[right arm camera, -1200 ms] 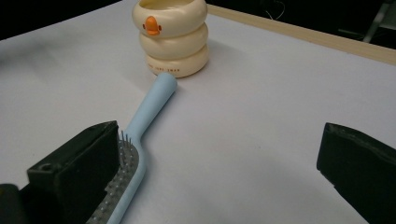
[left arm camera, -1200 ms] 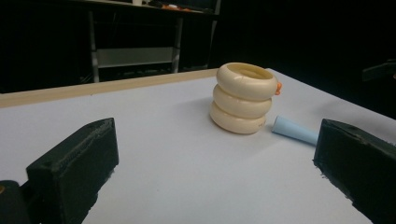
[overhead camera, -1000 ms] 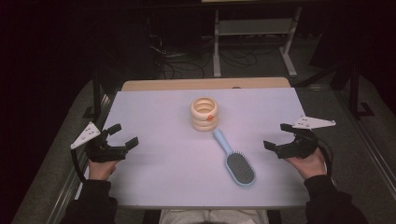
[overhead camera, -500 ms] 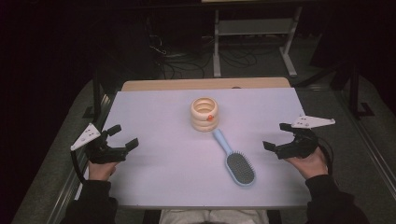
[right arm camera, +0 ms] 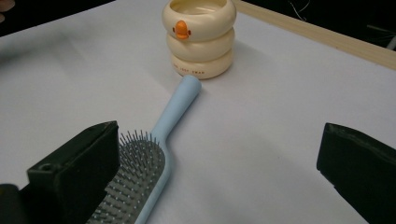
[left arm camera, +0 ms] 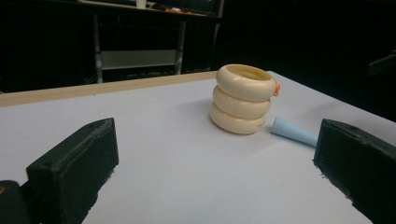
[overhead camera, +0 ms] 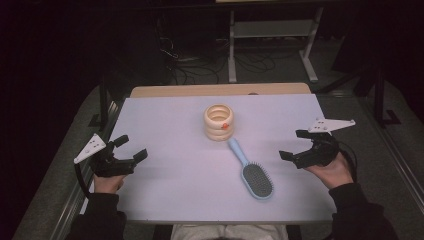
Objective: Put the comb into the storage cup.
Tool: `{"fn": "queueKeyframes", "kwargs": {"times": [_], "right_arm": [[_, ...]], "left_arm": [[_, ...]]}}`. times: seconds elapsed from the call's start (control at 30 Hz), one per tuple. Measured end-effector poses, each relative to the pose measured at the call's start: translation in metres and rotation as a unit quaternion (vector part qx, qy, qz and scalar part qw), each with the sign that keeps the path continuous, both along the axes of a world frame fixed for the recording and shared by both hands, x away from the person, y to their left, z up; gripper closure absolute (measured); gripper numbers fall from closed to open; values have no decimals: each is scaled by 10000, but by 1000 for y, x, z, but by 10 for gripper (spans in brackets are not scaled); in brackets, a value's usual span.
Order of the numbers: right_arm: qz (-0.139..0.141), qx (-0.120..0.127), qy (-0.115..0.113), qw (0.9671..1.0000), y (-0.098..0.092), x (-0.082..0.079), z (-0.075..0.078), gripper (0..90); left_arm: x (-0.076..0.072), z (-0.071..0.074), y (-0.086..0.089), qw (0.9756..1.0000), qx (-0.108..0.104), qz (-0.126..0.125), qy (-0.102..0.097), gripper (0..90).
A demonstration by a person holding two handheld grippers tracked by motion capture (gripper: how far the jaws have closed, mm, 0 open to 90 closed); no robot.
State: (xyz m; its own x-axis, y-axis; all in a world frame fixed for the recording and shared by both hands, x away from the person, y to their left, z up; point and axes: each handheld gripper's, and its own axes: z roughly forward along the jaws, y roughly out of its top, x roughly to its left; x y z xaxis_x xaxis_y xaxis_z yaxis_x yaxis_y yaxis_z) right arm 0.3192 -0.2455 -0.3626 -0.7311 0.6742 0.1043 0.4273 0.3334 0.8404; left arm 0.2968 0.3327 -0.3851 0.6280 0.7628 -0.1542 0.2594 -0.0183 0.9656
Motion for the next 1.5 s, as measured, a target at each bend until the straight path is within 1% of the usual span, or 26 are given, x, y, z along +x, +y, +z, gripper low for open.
{"fn": "queueKeyframes", "kwargs": {"times": [0.07,0.1,0.17,0.2,0.33,0.37,0.43,0.5,0.63,0.83,0.93,0.97,1.07,1.1,1.27,1.3,1.47,1.5], "right_arm": [[20,-17,-12,10000,2,1,2,0],[55,-54,-48,10000,5,2,8,0],[66,-66,-57,9999,6,2,9,0],[95,-81,-76,9999,8,4,14,0],[144,-140,-33,9998,11,9,17,9],[223,-142,6,9997,13,12,19,32],[269,-119,20,9996,14,15,22,42],[303,-78,21,9995,15,17,25,47],[330,-80,17,9994,17,22,30,54],[362,-151,27,9992,21,29,32,54],[395,-165,61,9991,23,33,32,59],[421,-213,75,9989,25,37,32,60],[432,-247,85,9987,26,39,32,65],[480,-235,98,9985,28,42,32,82],[594,-266,148,9978,33,47,33,112],[679,-243,179,9972,36,50,34,127],[768,-321,222,9963,43,55,34,140],[802,-345,230,9959,47,57,34,164]], "left_arm": [[0,0,-1,10000,-9,-2,0,0],[1,0,-1,10000,-4,-21,-2,0],[2,0,-2,10000,-9,-30,4,0],[3,0,-2,10000,-3,-38,13,0],[3,0,-2,10000,-5,-33,16,0],[3,0,-2,10000,-17,-29,23,0],[3,0,-2,10000,-41,-23,31,0],[3,0,-2,10000,-55,-12,32,0],[3,0,-2,10000,-87,-14,33,0],[5,-1,-3,10000,-45,-51,48,0],[5,-1,-3,9999,-72,-49,53,0],[5,-1,-3,9999,-86,-52,63,0],[5,-1,-3,9999,-86,-55,67,0],[5,-1,-3,9999,-78,-60,69,0],[6,-1,-3,9999,-81,-64,70,0],[6,-1,-3,9999,-78,-62,68,0],[6,-1,-3,9999,-69,-68,71,0],[6,-1,-3,9999,-68,-74,74,0]]}}
